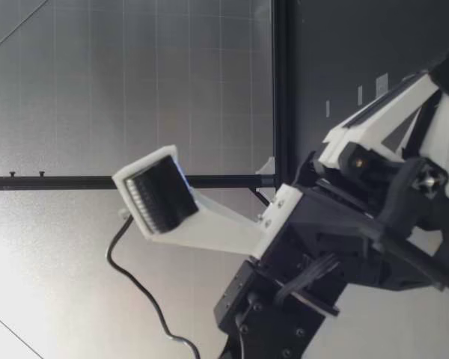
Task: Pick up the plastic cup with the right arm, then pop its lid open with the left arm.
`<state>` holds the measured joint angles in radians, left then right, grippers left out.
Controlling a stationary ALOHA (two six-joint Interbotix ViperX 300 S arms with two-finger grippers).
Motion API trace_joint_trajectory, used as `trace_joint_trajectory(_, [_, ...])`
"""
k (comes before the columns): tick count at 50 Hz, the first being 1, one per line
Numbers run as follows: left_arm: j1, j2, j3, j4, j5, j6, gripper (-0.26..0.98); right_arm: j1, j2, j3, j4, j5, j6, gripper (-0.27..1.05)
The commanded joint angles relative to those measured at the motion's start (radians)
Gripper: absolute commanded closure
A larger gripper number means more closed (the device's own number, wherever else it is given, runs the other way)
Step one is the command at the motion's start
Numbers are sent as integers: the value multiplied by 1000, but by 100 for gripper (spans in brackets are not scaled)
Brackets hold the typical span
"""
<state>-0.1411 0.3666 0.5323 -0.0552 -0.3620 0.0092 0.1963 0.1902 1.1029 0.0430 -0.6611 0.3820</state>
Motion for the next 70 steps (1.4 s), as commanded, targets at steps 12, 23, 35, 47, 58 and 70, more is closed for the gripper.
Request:
trace_joint_trajectory(12, [-2, -2, -23, 2, -3, 0, 85, -6, -5, -15, 3, -20, -8, 14])
trace_joint_trajectory(23, [-2, 20, -37, 2, -3, 0, 85, -6, -5, -21, 3, -21, -8, 14])
trace_joint_trajectory(35, [-2, 28, -37, 2, -5, 2, 85, -6, -3, -31, 6, -20, -6, 14])
trace_joint_trajectory(47, [-2, 28, -37, 2, -6, 5, 85, -6, -5, -55, 63, 21, -2, 15])
trace_joint_trajectory(58, [-2, 26, -31, 2, -6, 9, 85, -8, -11, -89, 64, 141, -2, 25])
trace_joint_trajectory(70, [-2, -28, 0, 0, -2, 0, 84, -8, -26, -92, 58, 153, -6, 45])
